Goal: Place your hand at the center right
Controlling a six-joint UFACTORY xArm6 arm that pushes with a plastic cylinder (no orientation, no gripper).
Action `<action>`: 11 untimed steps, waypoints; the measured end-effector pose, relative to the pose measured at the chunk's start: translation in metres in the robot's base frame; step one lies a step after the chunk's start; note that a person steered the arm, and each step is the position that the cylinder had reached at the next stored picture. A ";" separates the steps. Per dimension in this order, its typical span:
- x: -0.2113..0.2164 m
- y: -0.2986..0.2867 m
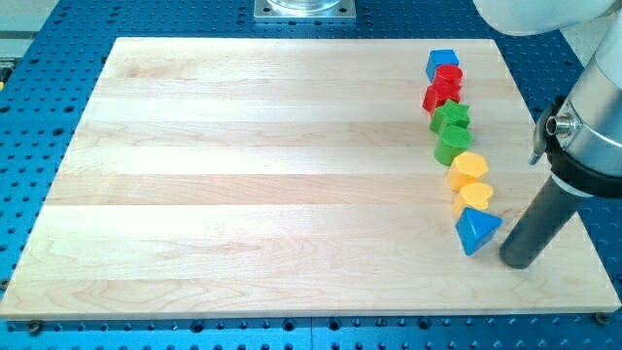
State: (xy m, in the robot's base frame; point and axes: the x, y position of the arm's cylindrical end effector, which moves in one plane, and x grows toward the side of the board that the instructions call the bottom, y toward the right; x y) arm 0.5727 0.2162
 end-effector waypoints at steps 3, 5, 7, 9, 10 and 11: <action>0.005 0.001; 0.005 0.002; 0.005 0.006; -0.081 0.061; -0.151 0.061; -0.212 0.061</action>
